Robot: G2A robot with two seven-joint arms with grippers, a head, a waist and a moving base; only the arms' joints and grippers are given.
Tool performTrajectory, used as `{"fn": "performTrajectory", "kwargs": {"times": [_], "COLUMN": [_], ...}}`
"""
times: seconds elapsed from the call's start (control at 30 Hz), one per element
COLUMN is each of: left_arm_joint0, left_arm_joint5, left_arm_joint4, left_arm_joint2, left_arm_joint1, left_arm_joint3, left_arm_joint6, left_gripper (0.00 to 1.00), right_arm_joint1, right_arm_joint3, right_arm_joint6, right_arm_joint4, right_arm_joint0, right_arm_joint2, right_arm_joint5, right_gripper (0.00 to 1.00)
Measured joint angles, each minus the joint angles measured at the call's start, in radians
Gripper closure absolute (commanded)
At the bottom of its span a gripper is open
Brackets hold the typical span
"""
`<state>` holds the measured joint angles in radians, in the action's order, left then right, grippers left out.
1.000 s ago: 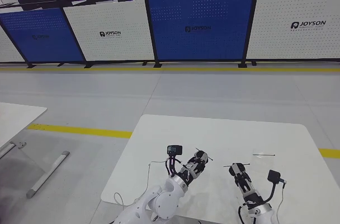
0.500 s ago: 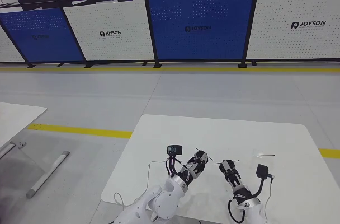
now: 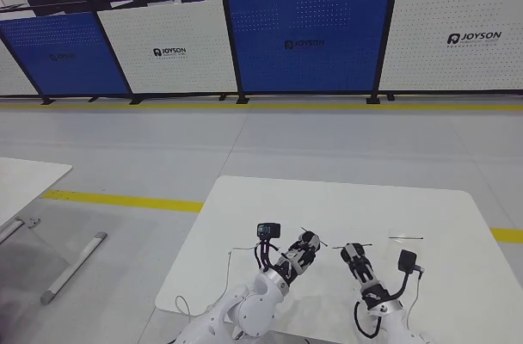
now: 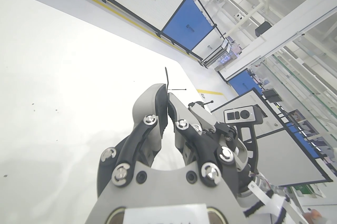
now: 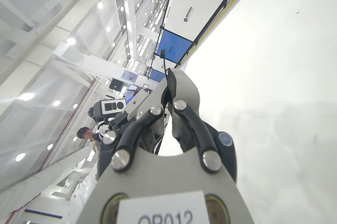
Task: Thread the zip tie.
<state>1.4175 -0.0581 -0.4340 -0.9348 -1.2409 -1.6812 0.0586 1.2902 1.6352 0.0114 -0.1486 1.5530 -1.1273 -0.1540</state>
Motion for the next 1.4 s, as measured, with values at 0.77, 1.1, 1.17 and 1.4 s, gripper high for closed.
{"fn": "performTrajectory", "kwargs": {"times": [0.77, 1.1, 1.17, 1.4], "left_arm_joint0": [0.0, 0.0, 0.0, 0.0], "left_arm_joint5": [0.0, 0.0, 0.0, 0.0], "left_arm_joint4": [0.0, 0.0, 0.0, 0.0], "left_arm_joint2": [0.0, 0.0, 0.0, 0.0], "left_arm_joint1": [0.0, 0.0, 0.0, 0.0], "left_arm_joint3": [0.0, 0.0, 0.0, 0.0], "left_arm_joint6": [0.0, 0.0, 0.0, 0.0], "left_gripper": [1.0, 1.0, 1.0, 1.0], "right_arm_joint1": [0.015, 0.019, 0.019, 0.02], "right_arm_joint3": [-0.004, -0.009, -0.009, -0.009], "right_arm_joint6": [0.012, 0.011, 0.011, 0.014], "right_arm_joint4": [-0.021, -0.029, -0.029, -0.02], "right_arm_joint0": [-0.026, -0.03, -0.03, -0.028], "right_arm_joint2": [0.022, 0.027, 0.027, 0.02], "right_arm_joint5": [0.057, 0.062, 0.062, 0.066], "right_gripper": [1.0, 1.0, 1.0, 1.0]}}
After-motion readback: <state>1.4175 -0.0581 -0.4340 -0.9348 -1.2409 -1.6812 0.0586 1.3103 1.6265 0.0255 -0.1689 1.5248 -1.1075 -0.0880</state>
